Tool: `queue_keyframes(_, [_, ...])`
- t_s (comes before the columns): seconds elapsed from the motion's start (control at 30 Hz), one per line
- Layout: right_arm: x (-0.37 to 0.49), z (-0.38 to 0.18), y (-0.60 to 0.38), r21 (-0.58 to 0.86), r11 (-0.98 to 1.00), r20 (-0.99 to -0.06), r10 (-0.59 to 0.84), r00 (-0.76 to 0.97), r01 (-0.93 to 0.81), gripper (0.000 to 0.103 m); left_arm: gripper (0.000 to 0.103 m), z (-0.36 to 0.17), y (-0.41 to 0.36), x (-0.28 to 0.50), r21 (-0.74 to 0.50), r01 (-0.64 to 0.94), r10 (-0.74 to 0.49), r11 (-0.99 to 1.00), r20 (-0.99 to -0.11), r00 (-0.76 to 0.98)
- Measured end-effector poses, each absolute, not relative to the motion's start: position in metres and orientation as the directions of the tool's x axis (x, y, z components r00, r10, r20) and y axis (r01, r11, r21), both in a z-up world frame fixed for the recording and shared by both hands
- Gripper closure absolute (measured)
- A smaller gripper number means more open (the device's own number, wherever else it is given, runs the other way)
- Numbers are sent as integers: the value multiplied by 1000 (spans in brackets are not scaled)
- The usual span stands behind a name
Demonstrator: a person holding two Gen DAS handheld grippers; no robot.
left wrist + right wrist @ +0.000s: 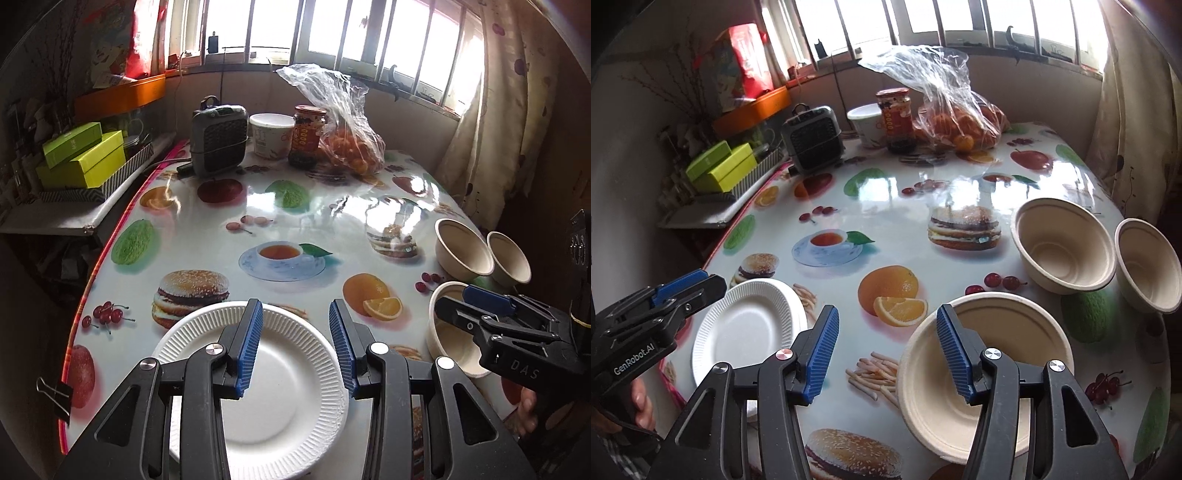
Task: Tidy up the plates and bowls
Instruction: 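Move both grippers to the rim of a beige paper bowl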
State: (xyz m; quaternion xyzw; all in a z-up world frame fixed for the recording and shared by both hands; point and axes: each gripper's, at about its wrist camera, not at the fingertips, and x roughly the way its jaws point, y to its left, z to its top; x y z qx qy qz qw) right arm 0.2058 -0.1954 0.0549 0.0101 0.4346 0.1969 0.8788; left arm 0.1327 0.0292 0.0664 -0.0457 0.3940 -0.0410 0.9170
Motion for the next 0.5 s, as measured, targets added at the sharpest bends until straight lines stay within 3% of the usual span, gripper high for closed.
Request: queue_keyframes(0.5, [225,67,-263,151,968,-726,245,643,-199,46,64,72,-34,175,-153,178,-233,972,-717,657])
